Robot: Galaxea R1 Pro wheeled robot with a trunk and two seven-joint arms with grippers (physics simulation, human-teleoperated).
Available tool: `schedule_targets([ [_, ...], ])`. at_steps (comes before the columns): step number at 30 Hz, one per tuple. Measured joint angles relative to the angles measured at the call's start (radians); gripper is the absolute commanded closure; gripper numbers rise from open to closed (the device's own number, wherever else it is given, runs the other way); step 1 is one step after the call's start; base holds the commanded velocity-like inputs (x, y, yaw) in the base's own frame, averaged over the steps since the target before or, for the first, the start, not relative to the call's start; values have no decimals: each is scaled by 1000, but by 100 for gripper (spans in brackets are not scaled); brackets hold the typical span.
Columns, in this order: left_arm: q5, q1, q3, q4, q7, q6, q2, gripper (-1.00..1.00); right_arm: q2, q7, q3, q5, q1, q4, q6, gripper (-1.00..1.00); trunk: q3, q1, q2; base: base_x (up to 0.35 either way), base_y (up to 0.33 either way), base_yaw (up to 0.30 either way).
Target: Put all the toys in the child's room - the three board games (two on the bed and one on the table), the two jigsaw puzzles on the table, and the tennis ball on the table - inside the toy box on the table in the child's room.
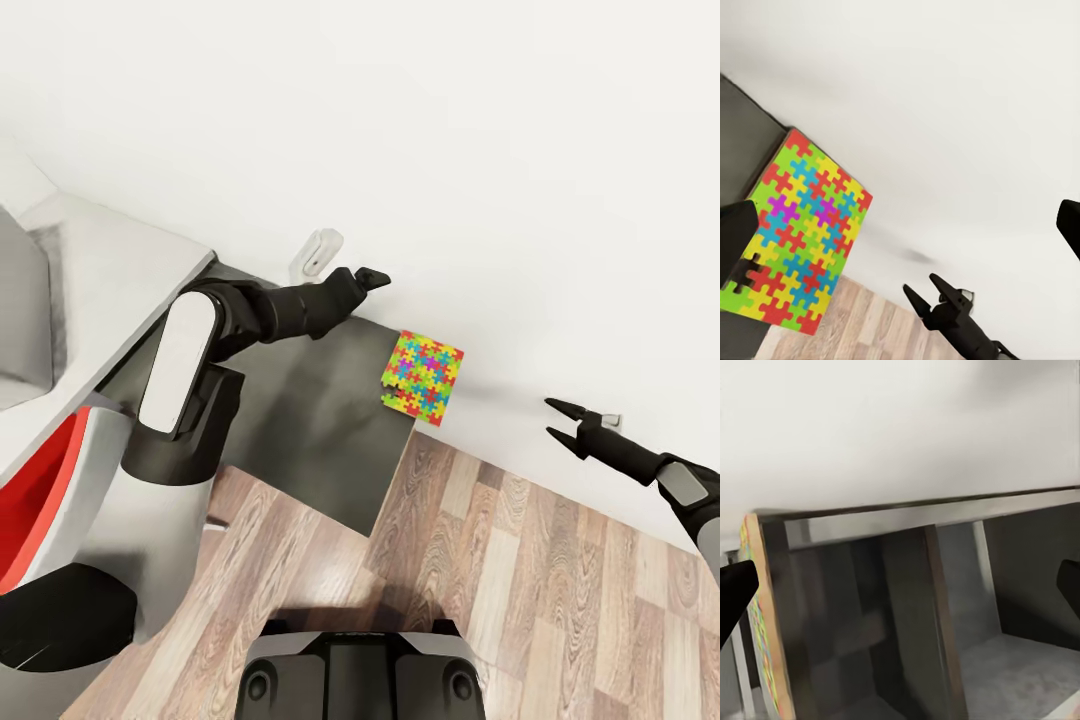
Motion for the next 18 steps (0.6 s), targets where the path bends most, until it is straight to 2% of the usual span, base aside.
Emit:
schedule_targets([
  [18, -4, -1, 0, 2, -3, -4, -9, -100, 1, 8, 0, -1, 2, 4, -1, -100, 7, 0, 0, 0, 0, 258],
])
